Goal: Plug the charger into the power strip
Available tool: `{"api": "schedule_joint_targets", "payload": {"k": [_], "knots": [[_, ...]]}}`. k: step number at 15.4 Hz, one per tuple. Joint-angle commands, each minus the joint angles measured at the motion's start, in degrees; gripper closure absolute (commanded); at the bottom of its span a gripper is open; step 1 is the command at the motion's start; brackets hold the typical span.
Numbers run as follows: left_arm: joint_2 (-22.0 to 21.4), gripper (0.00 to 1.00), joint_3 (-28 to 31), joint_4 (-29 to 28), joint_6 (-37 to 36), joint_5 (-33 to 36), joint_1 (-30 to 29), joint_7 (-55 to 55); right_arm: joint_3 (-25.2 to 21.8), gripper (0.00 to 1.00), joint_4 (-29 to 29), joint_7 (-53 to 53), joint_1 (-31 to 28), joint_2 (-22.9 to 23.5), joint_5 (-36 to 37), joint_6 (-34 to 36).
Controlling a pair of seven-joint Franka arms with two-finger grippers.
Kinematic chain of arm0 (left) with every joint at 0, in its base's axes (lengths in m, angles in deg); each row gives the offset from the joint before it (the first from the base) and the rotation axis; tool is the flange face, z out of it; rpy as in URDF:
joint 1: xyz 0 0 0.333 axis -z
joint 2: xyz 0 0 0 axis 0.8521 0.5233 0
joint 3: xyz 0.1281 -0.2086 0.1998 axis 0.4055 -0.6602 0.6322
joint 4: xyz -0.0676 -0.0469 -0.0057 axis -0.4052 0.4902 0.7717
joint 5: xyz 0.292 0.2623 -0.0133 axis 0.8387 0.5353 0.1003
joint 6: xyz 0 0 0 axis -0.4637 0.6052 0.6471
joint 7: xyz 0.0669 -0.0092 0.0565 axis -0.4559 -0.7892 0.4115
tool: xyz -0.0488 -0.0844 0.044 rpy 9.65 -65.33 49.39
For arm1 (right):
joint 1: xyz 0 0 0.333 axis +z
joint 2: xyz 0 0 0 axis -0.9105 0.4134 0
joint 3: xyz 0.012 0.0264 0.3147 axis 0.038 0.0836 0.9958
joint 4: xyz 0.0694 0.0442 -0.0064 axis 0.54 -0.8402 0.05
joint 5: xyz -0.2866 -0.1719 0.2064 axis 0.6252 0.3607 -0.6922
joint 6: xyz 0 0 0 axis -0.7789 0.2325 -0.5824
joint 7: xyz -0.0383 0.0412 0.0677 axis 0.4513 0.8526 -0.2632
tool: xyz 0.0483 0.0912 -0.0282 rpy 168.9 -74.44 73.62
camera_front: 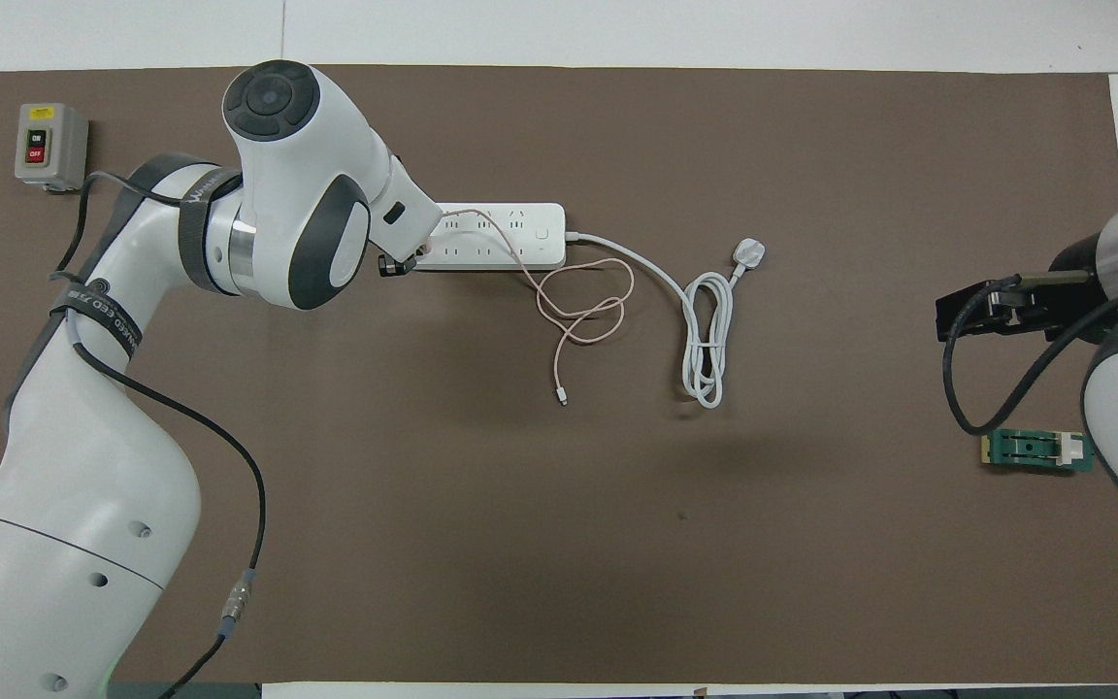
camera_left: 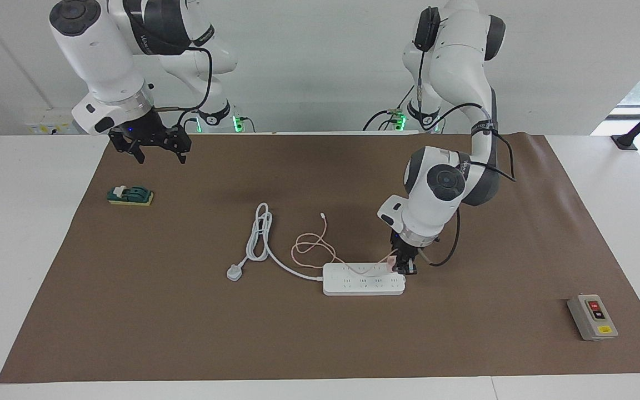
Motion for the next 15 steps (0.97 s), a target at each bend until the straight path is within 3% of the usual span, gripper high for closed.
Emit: {"api": "schedule_joint_targets", "payload": {"k": [1, 15], "knots": [[-1.96, 1.0, 0.35, -4.82, 5.02, -0.82, 1.5, -2.16, 0.5, 0.0, -0.21, -1.13, -0.82, -0.64, 0.89, 0.86], [-2.48, 1.0, 0.44, -5.35, 3.53, -0.82, 0.09, -0.58, 0.5, 0.0, -0.21, -1.13, -0.82, -0.64, 0.89, 0.86]]}}
